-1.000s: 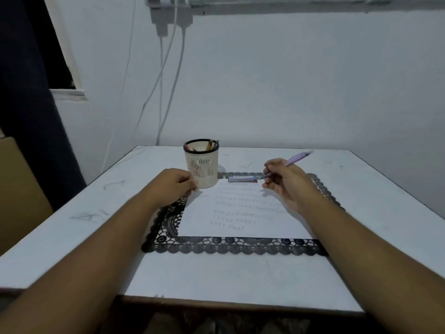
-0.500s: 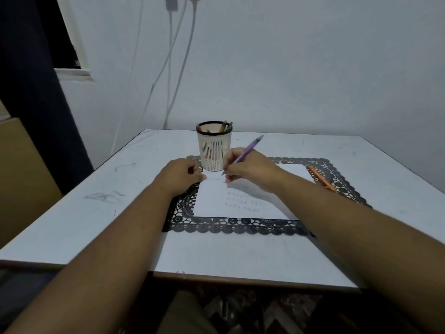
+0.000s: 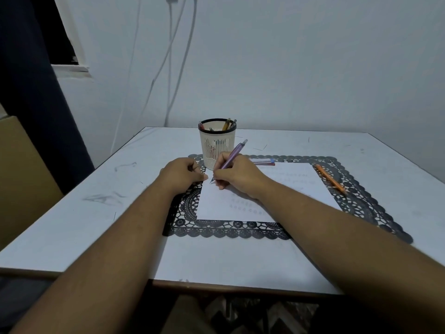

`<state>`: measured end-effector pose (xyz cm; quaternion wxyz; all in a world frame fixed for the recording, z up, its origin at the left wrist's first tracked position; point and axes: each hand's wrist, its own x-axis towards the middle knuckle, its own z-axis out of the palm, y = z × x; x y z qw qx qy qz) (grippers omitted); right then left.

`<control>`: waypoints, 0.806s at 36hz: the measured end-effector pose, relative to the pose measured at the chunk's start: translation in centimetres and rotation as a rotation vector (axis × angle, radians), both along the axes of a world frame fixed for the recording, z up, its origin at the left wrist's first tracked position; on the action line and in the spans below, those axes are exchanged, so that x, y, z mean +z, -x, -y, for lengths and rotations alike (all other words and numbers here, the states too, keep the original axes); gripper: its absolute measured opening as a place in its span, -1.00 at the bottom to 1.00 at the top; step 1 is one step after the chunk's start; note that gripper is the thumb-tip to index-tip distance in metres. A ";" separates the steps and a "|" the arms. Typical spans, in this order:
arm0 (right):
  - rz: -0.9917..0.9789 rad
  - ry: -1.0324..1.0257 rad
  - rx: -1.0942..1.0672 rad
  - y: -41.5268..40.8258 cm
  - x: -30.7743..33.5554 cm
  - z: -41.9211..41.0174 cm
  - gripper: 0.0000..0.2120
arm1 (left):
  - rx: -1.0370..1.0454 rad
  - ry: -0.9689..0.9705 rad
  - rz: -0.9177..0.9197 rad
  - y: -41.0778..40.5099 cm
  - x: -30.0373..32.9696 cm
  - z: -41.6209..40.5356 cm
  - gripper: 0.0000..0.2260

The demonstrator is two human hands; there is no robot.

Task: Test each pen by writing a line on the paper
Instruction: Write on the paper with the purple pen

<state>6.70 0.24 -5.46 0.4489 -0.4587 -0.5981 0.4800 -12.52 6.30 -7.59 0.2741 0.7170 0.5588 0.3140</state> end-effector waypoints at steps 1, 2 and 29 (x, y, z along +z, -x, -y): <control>0.005 0.001 0.002 0.0 0.0 0.0 -0.85 | 0.000 -0.001 0.002 0.0 0.0 -0.1 -0.76; 0.004 0.003 0.006 0.0 0.0 -0.1 -0.84 | 0.001 -0.003 0.003 0.0 -0.1 -0.1 -0.76; 0.000 -0.002 0.018 0.4 -0.1 0.2 -0.83 | 0.017 -0.007 -0.018 -0.1 0.0 -0.2 -0.76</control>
